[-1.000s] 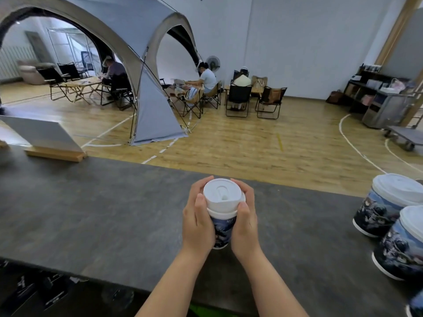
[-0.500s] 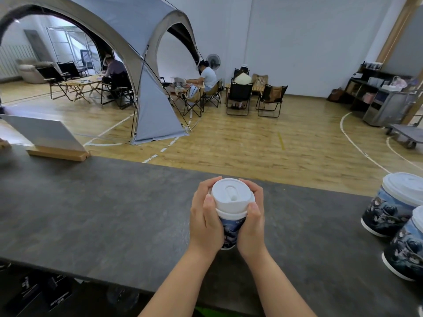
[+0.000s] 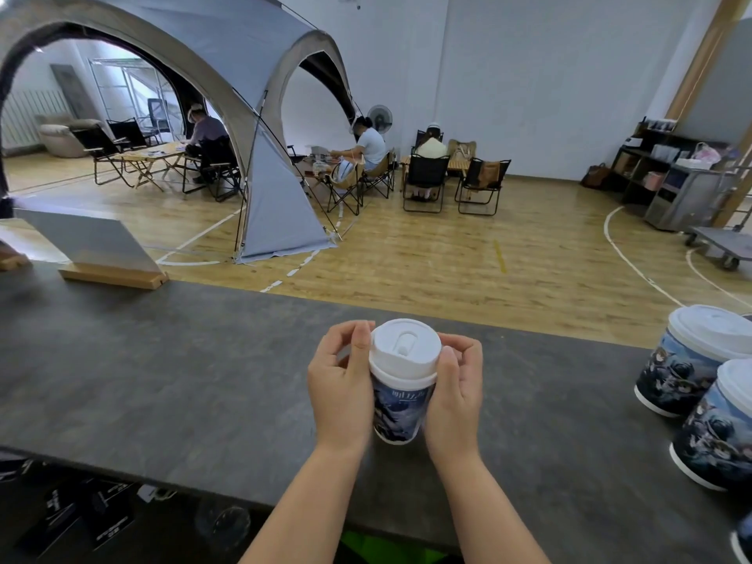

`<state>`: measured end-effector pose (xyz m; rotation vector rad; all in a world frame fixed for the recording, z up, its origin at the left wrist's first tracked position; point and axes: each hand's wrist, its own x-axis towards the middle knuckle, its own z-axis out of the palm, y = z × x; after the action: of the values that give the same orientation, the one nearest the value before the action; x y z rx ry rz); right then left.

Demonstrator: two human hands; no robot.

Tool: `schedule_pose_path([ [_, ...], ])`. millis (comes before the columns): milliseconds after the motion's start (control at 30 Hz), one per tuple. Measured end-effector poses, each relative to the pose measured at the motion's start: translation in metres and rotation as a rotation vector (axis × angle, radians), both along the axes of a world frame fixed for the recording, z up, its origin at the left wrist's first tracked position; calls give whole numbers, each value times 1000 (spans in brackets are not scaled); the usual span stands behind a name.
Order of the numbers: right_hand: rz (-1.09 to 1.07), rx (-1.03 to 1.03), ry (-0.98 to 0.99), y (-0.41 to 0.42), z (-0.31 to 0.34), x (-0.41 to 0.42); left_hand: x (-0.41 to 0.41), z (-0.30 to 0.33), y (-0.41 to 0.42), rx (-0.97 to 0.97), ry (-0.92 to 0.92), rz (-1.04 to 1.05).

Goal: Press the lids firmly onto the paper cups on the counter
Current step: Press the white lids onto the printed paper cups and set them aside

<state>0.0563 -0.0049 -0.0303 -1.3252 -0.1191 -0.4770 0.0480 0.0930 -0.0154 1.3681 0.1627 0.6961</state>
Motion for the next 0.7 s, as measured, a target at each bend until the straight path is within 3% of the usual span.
schedule_pose_path([
  [167, 7, -18, -34, 1, 1, -6, -8, 1, -7, -22, 38, 31],
  [367, 79, -68, -64, 6, -1, -9, -18, -4, -10, 200, 31, -66],
  [700, 171, 14, -71, 18, -4, -3, -11, -6, 2, 96, 17, -128],
])
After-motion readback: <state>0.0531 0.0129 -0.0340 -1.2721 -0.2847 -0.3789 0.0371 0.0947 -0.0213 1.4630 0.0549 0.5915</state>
